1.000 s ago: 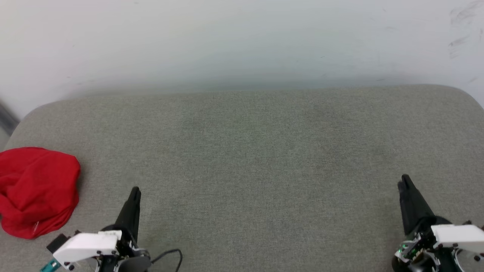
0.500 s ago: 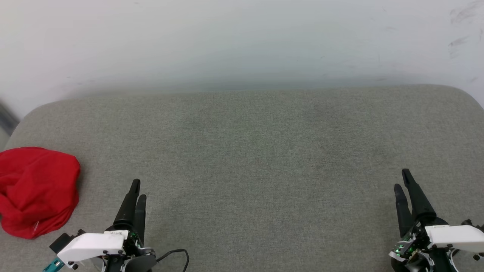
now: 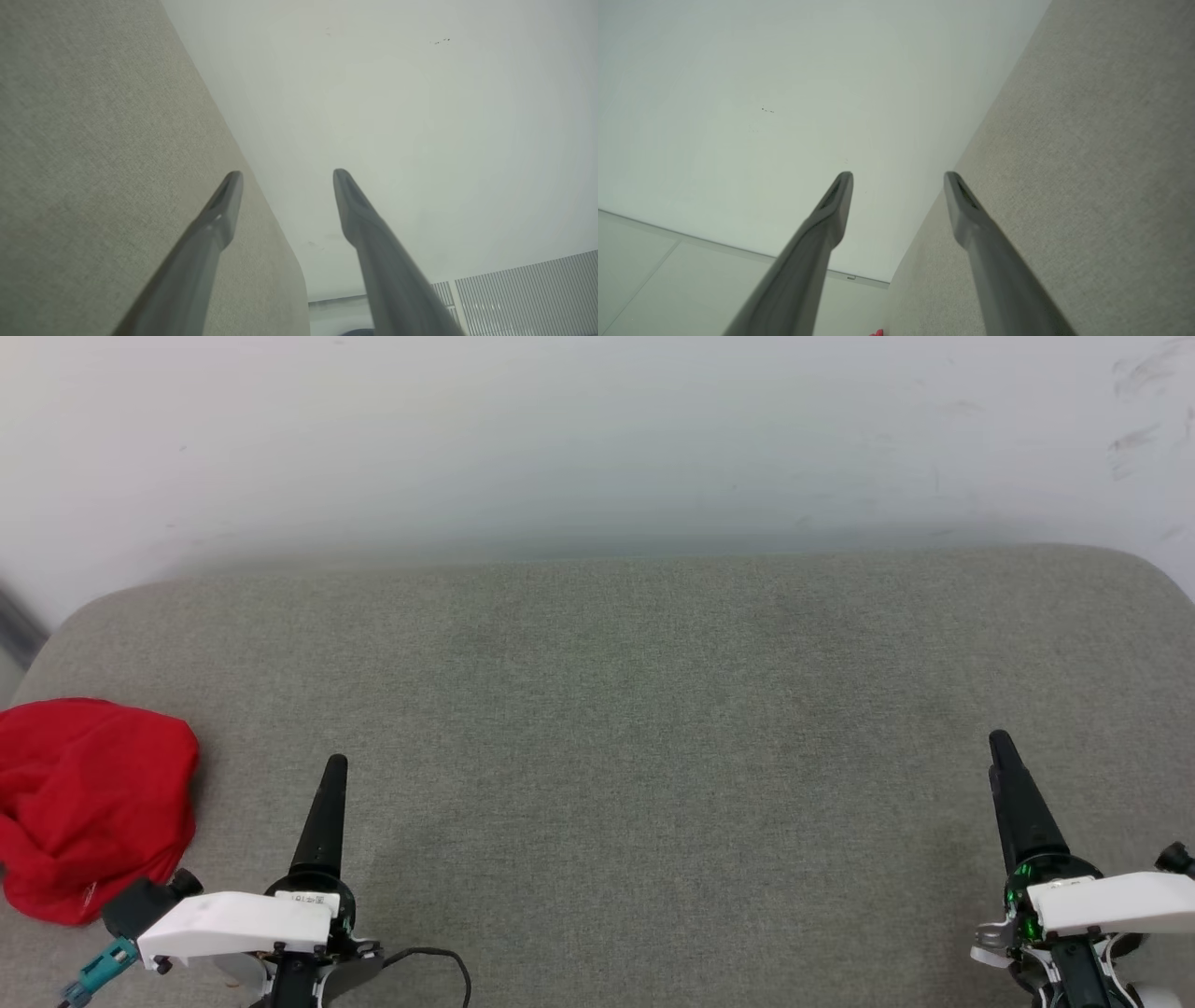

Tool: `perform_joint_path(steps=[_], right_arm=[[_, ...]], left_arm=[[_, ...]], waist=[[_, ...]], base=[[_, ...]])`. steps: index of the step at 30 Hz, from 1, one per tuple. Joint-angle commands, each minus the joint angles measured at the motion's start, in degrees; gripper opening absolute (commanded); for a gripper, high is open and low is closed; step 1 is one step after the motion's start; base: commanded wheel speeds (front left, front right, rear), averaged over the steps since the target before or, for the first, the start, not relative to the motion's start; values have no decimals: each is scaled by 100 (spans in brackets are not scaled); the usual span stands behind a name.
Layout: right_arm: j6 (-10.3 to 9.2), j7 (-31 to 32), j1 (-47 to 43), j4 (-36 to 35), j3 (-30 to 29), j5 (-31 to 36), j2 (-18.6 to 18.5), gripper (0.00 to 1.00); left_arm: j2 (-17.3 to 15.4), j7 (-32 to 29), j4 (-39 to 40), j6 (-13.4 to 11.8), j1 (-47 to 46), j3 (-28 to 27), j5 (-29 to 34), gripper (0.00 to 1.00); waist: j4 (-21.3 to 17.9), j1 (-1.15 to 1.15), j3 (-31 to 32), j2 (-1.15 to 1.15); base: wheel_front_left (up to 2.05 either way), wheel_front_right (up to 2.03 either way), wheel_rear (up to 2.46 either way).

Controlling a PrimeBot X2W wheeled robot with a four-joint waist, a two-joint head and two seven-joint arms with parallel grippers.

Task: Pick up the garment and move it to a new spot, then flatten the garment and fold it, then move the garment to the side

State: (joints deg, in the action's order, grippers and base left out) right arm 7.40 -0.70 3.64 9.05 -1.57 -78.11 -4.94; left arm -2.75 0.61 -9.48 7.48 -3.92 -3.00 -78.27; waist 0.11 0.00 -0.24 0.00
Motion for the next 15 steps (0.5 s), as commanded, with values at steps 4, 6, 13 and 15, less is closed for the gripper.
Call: perform_joint_path(steps=[4,6,13,15], right_arm=[[10,-119,231,-155,-5,961,-117,100],[10,-136,246,-182,-64,1401,-84,100],[11,-86,226,-412,-12,2739,0,100],[11,-70,210,-472,28,3035,-13,100]], left_arm=[[-81,134,264,1,-130,-9,926,100],[-73,179,312,1,-130,-13,1235,100],[-91,321,414,1,-77,40,2214,100],[-98,359,436,1,-61,46,2454,100]], waist=[[7,0,1,0],[10,0,2,0],[13,0,6,0],[14,0,10,0]], base=[[0,0,0],[0,0,0],[0,0,0],[0,0,0]])
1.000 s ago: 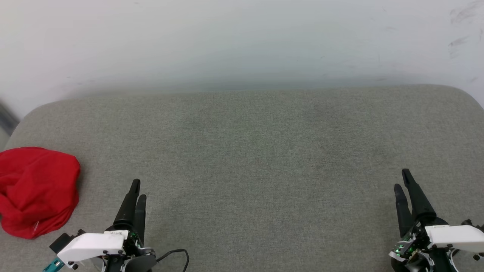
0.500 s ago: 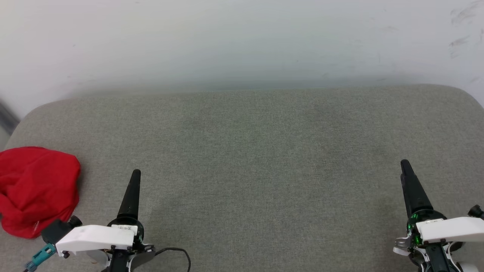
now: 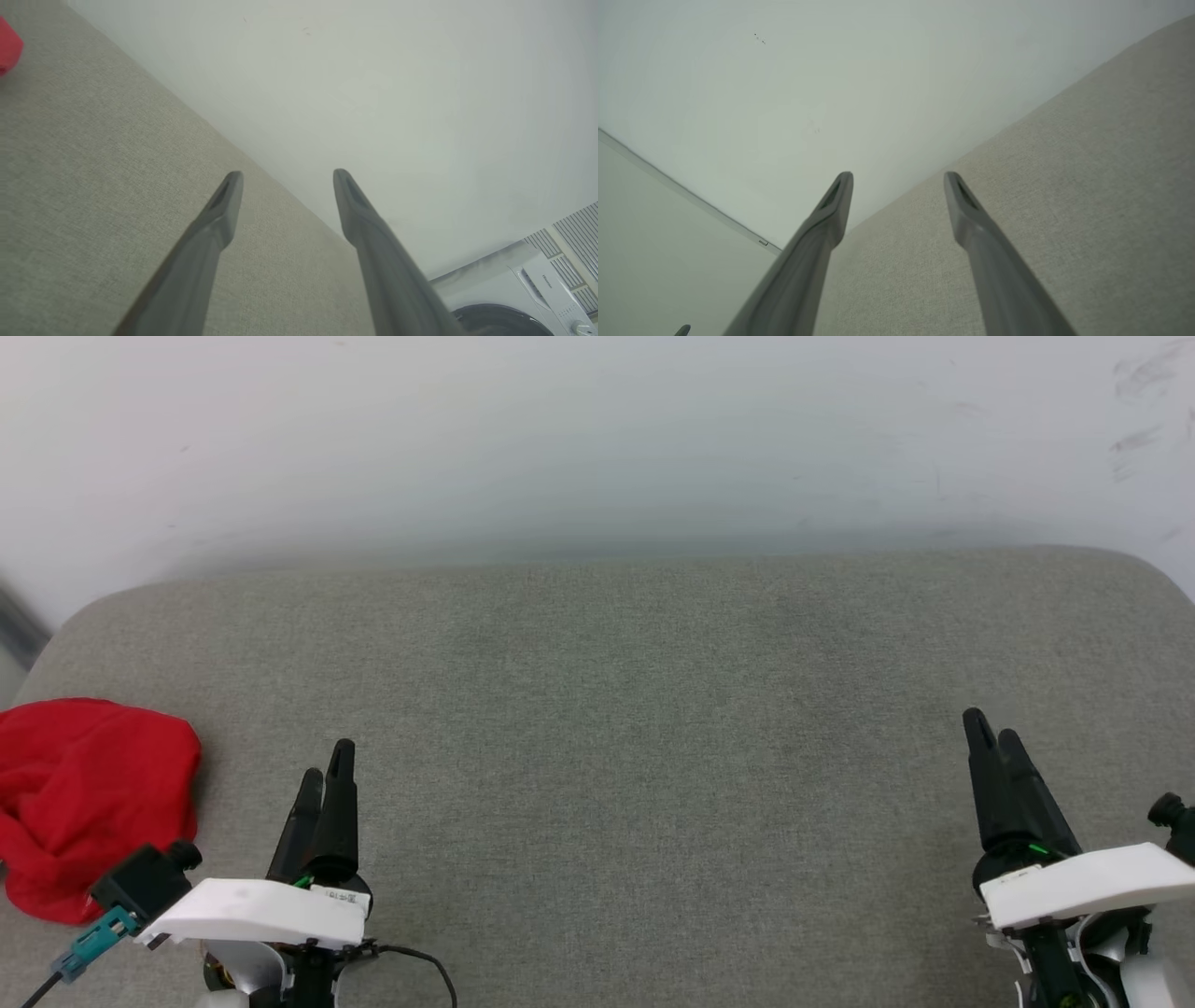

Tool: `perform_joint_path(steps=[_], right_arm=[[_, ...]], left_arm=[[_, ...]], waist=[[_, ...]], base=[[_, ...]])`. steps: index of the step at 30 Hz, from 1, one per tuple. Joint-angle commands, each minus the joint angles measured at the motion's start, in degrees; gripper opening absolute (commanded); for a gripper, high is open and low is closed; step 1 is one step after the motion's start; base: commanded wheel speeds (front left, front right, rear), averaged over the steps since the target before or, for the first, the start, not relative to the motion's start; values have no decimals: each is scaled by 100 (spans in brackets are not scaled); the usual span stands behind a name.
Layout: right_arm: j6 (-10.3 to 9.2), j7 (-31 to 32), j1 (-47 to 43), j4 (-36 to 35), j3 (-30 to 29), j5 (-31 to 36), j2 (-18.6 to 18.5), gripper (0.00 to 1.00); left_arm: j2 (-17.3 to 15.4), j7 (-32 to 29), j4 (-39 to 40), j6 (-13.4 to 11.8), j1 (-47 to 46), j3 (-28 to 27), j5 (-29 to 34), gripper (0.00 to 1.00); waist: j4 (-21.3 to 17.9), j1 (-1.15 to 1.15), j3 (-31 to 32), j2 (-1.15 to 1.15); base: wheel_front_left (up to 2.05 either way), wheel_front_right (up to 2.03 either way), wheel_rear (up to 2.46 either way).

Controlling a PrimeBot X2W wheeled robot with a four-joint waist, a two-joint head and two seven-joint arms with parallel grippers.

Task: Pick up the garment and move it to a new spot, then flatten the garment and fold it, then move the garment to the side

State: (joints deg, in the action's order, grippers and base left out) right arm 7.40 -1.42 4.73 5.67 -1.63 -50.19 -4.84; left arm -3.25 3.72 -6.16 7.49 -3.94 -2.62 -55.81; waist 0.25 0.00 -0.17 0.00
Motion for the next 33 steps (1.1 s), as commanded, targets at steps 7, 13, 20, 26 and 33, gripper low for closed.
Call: perform_joint_path(steps=[7,13,20,26,33], right_arm=[[11,51,-41,-320,82,1106,-94,100],[12,101,-158,-466,24,1690,-115,100],[12,144,-216,-606,0,2268,-93,100],[12,167,-267,-680,-3,2596,-49,100],[12,191,-320,-764,-14,3038,4,100]], left_arm=[[-102,179,135,-3,6,15,1108,100],[-121,282,169,-35,55,20,1705,100],[-173,397,115,-81,80,66,2313,100],[-204,475,70,-93,87,101,2670,100],[-238,580,62,-131,91,159,3128,100]], waist=[[3,0,22,0],[-22,0,33,0],[-56,0,40,0],[-64,0,45,0],[-68,0,53,0]], base=[[0,0,0],[0,0,0],[0,0,0],[0,0,0],[0,0,0]])
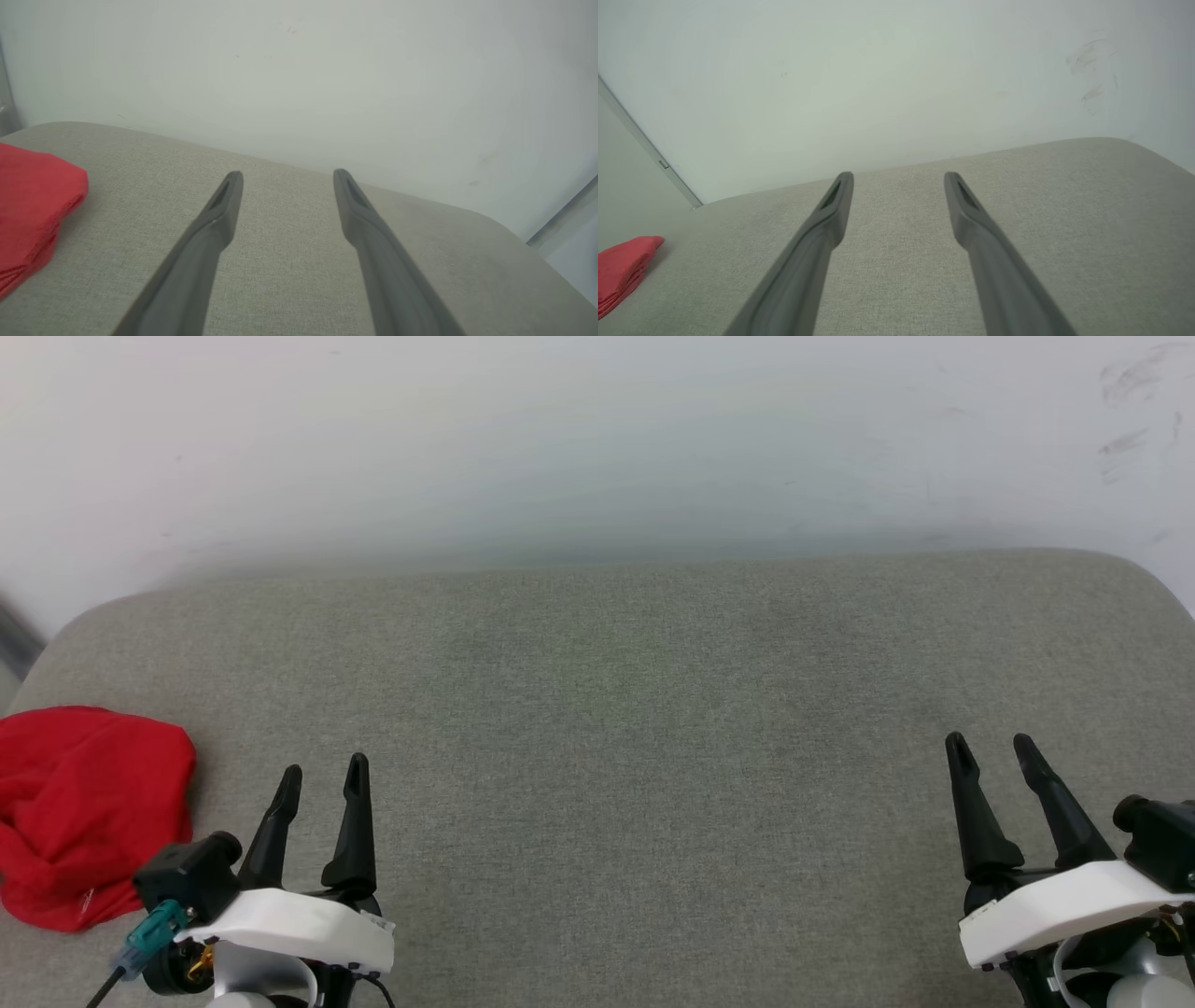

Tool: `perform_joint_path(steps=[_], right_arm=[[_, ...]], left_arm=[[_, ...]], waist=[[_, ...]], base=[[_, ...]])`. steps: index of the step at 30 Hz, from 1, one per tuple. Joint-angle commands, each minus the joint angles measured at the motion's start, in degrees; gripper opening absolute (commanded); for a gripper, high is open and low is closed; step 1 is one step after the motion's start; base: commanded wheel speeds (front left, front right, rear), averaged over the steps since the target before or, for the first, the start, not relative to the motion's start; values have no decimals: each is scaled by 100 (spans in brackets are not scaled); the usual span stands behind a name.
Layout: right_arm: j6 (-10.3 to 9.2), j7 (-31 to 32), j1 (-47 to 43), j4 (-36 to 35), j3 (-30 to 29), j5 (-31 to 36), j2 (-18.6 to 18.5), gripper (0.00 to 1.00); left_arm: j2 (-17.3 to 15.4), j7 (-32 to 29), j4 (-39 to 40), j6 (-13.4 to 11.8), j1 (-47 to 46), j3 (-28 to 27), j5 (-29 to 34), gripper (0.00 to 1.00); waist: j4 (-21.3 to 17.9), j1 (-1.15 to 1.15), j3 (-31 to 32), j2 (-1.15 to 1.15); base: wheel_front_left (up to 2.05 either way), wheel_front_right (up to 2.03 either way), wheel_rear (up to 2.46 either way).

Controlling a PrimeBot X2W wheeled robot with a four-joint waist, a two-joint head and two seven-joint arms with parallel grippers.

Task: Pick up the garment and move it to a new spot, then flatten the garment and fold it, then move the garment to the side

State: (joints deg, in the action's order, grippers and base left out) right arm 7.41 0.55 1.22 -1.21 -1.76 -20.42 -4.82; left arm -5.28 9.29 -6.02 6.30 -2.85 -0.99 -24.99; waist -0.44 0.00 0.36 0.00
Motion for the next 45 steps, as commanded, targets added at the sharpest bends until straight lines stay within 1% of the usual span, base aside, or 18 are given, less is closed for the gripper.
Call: perform_joint_path(steps=[1,14,26,45], right_arm=[[11,-1,22,-90,-4,122,10,100],[12,-6,-78,-205,-17,841,104,100],[13,-208,-77,-120,-7,1252,177,100],[8,-365,-115,-136,-1,1860,199,100]], left_arm=[[-39,34,46,-13,-16,6,103,100],[-51,217,-21,-32,1,76,760,100],[-27,361,-76,-28,-22,107,1246,100],[56,568,-225,15,-27,121,1837,100]], waist=[[1,0,0,0],[-15,0,1,0],[-58,0,-16,0],[-37,0,-24,0]], base=[[0,0,0],[0,0,0],[0,0,0],[0,0,0]])
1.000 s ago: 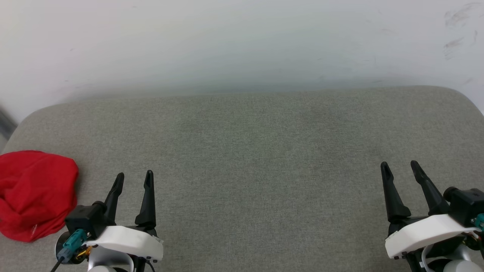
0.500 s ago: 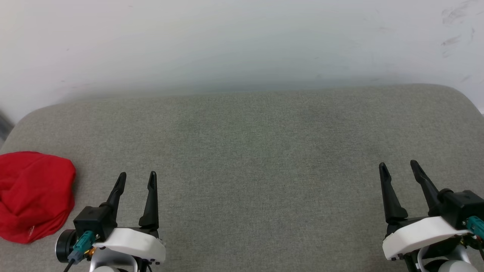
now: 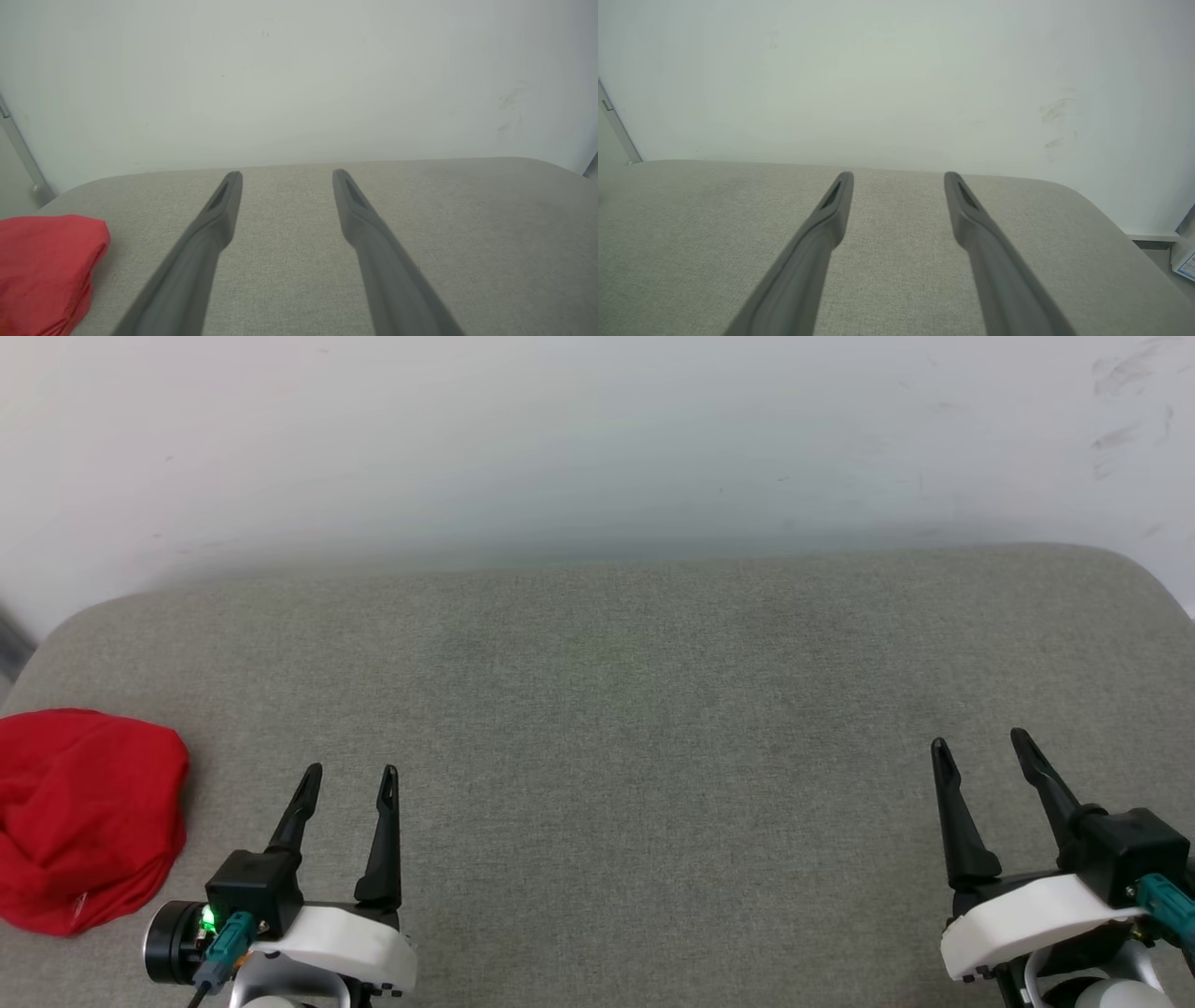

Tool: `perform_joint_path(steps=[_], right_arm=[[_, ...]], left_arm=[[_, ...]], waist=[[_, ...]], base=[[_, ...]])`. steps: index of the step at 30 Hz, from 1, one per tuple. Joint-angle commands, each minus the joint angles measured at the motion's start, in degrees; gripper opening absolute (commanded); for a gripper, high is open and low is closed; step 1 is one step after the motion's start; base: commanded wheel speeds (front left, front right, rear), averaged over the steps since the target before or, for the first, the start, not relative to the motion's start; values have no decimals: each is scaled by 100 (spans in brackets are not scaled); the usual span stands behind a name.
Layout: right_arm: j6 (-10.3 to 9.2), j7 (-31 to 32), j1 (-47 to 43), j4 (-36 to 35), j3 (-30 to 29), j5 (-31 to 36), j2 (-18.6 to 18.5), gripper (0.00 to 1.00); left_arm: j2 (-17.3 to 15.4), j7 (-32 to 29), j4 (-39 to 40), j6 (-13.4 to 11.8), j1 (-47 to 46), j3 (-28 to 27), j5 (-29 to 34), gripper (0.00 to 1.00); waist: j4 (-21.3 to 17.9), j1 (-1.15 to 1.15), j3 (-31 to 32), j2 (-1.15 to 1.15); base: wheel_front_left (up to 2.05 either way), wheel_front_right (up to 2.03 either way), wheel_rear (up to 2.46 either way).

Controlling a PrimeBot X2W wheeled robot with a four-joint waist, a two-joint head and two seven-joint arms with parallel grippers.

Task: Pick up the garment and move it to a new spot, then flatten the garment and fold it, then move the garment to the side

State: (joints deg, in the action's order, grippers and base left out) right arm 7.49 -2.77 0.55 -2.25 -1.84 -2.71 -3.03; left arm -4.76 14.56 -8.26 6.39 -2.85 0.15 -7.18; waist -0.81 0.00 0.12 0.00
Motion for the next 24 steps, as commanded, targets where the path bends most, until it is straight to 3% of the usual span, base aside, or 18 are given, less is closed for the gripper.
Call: perform_joint_path(steps=[1,15,24], right_arm=[[0,-43,-55,-33,9,130,20,100],[0,-120,-16,87,-75,99,21,100],[0,-111,8,-47,51,141,20,100]], left_arm=[[8,41,-12,9,-26,6,83,100],[32,66,-65,57,-62,10,106,100],[20,65,-80,65,-101,-27,80,100]], waist=[[4,0,0,0],[95,0,6,0],[618,0,28,0]], base=[[0,0,0],[0,0,0],[0,0,0]])
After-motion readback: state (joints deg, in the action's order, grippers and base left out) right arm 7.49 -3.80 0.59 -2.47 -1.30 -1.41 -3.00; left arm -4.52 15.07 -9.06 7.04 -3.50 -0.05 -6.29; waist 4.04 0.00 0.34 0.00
